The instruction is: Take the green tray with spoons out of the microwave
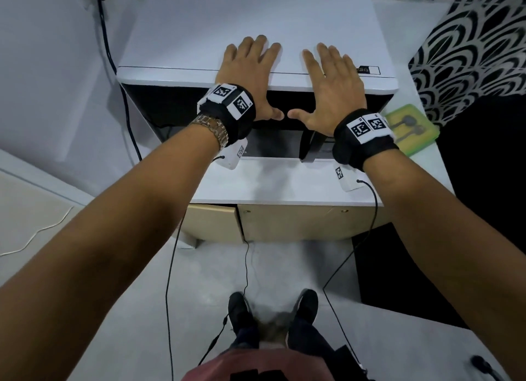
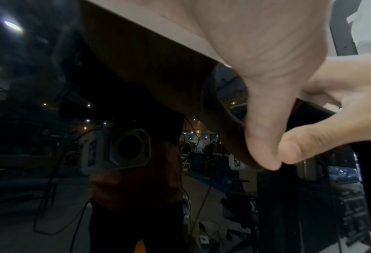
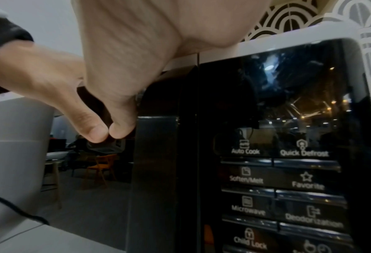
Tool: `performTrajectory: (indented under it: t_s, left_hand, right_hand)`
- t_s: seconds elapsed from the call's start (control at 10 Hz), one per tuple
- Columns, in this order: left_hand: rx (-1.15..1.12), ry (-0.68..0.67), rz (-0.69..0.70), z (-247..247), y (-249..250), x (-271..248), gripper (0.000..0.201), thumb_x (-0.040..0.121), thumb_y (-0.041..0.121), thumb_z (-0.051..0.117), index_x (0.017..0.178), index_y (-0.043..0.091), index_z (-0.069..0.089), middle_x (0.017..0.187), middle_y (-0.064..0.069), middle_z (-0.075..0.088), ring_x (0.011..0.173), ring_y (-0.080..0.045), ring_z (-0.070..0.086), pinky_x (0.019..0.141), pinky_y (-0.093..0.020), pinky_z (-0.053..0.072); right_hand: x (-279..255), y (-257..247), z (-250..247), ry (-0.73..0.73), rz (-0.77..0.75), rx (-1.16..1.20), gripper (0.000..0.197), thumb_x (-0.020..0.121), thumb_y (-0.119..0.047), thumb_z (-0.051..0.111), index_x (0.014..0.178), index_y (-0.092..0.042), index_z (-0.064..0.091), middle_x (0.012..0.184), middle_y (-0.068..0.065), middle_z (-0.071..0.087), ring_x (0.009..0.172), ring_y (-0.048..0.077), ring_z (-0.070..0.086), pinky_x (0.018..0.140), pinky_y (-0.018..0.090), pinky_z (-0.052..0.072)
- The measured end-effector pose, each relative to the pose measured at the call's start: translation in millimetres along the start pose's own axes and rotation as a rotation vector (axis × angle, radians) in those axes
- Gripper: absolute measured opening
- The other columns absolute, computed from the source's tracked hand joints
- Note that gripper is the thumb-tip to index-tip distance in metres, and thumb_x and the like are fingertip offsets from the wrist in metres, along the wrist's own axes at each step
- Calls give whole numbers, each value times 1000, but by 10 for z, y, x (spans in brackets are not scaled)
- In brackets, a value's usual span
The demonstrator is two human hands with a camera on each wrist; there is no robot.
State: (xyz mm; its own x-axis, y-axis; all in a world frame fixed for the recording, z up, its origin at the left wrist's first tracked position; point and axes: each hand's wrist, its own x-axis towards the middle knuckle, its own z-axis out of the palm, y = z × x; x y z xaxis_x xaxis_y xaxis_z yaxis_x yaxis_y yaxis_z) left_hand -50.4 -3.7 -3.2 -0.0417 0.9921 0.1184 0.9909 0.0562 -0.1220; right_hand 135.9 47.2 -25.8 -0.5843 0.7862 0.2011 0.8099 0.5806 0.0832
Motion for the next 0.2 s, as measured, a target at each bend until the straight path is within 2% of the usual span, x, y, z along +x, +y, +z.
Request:
performTrajectory:
  t_s: [0.2]
  left_hand:
    - [-17,-56,0,-107,36,-62,127,57,78,66,155,25,7,164,-9,10,151,-31,11,122,-52,12]
  right_hand:
    - [-16,-54,-107,-40,12,33,112,80,-67,66,162,-13,12,168,20,13,156,37,12,127,51,9]
